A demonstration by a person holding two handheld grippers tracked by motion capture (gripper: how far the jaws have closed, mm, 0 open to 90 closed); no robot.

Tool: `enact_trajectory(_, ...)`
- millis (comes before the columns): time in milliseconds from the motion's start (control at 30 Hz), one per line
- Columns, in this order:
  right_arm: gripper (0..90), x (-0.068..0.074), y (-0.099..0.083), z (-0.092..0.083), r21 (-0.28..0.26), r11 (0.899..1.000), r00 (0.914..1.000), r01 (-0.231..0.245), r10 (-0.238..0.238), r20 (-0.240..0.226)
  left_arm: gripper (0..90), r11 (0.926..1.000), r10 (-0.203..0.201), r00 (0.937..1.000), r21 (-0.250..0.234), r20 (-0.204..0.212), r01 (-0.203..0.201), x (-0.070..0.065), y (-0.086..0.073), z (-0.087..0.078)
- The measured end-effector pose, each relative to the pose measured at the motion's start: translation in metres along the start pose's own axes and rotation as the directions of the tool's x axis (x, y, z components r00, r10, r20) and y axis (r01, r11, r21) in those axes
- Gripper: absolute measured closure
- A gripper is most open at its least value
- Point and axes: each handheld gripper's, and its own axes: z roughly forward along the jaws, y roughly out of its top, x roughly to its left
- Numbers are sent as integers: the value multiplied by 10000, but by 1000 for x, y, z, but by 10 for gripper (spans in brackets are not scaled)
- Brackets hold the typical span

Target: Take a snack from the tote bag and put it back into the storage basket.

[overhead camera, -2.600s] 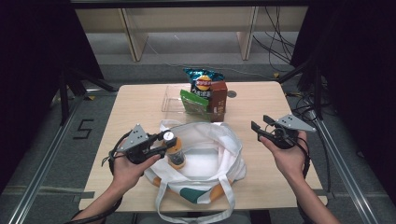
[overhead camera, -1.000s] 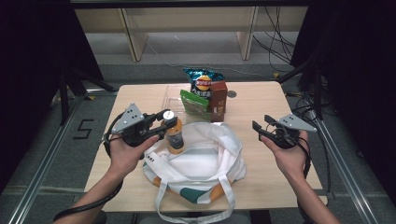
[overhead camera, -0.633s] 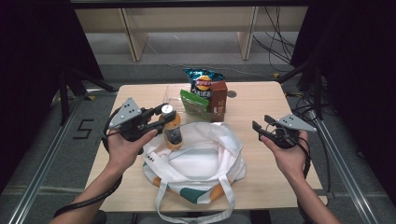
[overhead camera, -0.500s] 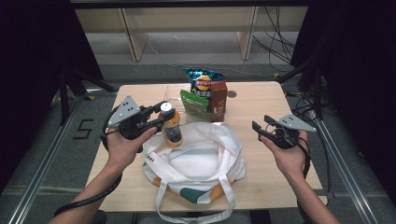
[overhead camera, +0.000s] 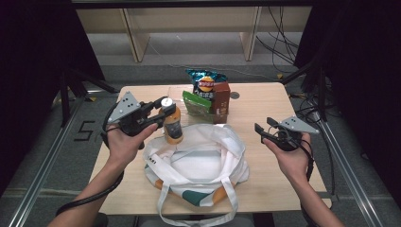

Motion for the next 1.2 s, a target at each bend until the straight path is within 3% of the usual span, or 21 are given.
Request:
enact_trajectory(167,452,0,0,0,-27,10000,10000,27,-26,26,587,9999,88,9999,-78,-83,-89,4,3,1)
enact_trajectory(200,453,-2,0,1,-75,9996,9996,268,-267,30,587,9998,128,9999,-136,-66,-129,5,4,1)
enact_trajectory(233,454,0,0,0,-16,10000,10000,-7,7,21,588,9998,149,9999,-157,-44,-150,6,4,2)
enact_trajectory(500,455,-1,-1,1,-4,9996,9996,272,-272,-23,587,9997,189,9997,-178,-161,-192,11,7,6)
enact_trajectory(567,455,0,-1,1,71,10000,10000,24,-24,-6,587,9995,194,9997,-244,-176,-198,13,8,7)
enact_trajectory(633,455,-2,-1,1,0,9996,9996,272,-272,-12,588,9993,203,9996,-304,-186,-209,14,9,7)
enact_trajectory(667,455,0,-1,1,47,10000,10000,30,-30,43,587,9992,222,9996,-316,-195,-229,15,10,8)
enact_trajectory(700,455,-1,-1,1,-11,9998,9998,197,-197,52,587,9991,244,9995,-338,-206,-251,15,10,8)
enact_trajectory(767,455,0,-1,0,153,9999,10000,13,-13,-5,588,9989,247,9995,-383,-215,-255,17,11,9)
enact_trajectory(1067,455,-2,-2,3,-230,9994,9995,275,-272,131,587,9985,311,9991,-444,-278,-323,23,13,14)
enact_trajectory(1167,455,-2,-1,1,62,9996,9997,259,-259,10,587,9984,347,9989,-431,-316,-360,25,13,16)
enact_trajectory(1200,455,1,-1,0,152,9999,10000,-43,43,-8,587,9985,321,9989,-430,-330,-335,25,13,17)
